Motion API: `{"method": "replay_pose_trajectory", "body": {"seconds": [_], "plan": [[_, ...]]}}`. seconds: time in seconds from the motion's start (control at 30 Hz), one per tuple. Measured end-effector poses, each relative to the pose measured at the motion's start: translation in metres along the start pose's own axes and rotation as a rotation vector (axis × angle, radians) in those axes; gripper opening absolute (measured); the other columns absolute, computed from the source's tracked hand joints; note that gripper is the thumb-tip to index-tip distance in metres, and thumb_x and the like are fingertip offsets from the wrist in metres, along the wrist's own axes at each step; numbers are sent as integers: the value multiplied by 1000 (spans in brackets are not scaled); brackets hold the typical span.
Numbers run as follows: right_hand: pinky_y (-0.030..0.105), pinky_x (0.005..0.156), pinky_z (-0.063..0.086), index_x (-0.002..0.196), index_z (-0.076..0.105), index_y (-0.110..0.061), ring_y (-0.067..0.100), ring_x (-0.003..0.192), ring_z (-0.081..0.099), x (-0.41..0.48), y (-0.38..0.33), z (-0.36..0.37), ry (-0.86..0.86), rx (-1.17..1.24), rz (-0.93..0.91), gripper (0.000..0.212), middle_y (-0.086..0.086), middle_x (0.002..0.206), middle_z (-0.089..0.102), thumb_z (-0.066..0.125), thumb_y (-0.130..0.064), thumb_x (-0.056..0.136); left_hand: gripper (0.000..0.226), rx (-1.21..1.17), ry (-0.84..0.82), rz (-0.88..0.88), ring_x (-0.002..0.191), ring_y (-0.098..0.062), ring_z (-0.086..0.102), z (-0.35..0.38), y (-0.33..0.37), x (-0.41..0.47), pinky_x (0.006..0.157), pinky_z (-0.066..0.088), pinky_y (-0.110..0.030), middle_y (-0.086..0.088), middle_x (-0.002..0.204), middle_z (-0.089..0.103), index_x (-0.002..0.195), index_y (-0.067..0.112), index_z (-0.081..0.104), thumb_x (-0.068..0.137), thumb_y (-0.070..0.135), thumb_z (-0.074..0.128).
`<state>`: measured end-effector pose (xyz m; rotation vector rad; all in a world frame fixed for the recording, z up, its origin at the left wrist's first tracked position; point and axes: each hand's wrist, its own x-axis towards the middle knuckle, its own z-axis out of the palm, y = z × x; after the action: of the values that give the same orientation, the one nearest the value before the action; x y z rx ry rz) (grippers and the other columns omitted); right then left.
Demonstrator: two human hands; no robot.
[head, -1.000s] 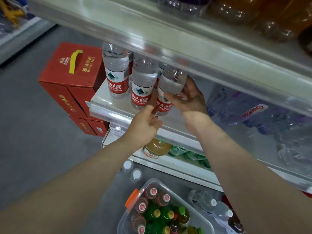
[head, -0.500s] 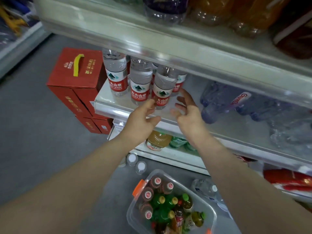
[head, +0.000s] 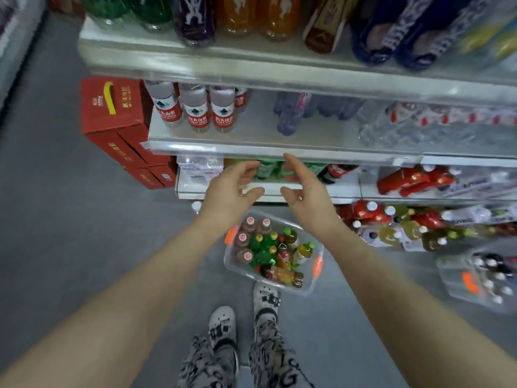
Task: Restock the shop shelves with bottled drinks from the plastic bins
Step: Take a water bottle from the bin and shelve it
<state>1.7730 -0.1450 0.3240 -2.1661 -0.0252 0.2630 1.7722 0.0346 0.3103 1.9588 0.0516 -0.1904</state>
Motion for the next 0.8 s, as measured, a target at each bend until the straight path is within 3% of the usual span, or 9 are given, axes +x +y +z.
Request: {"method": "replay_pose_trajectory", "body": {"seconds": [0.1,0.37,0.5,0.6,0.7,0.8], "plan": [[36,105,48,153,38,-24,15,129,49,-51,-18,-30,57,8,47,62,0,150,47,56,-2,98,51,89,-66,68,107,-10,63,0,32,-34,91,55,-42,4,124,64,129,26,58,81,26,74],[43,104,48,147,47,-25,16,126,54,-151,-48,-101,280,-65,69,57,-2,145,52,64,-10,94,44,130,-213,165,101,-10,62,20,137,-85,93,53,-37,5,117,64,124,27,62,83,17,75],[37,102,48,146,48,-26,14,125,52,-193,-50,-140,438,-46,104,56,-4,141,54,63,-10,94,41,152,-315,235,102,-8,63,47,184,-97,94,51,-29,5,119,65,125,25,62,86,18,73],[34,106,45,145,49,-24,7,126,49,-216,-41,-170,543,-35,135,55,-8,143,52,64,-10,94,41,193,-373,329,101,-10,63,75,217,-97,96,51,-32,4,117,67,124,24,63,84,18,74],[25,101,41,144,50,-27,-4,114,47,-238,-24,-199,618,-44,177,54,-14,137,52,64,-11,93,42,238,-419,410,101,-10,62,112,244,-99,96,51,-34,6,114,67,122,25,63,83,20,75],[28,103,42,141,53,-26,6,119,51,-260,1,-232,682,-46,210,53,-9,137,56,66,-11,92,40,265,-484,465,101,-11,62,161,267,-104,95,51,-39,7,112,66,120,28,64,82,22,75]]}}
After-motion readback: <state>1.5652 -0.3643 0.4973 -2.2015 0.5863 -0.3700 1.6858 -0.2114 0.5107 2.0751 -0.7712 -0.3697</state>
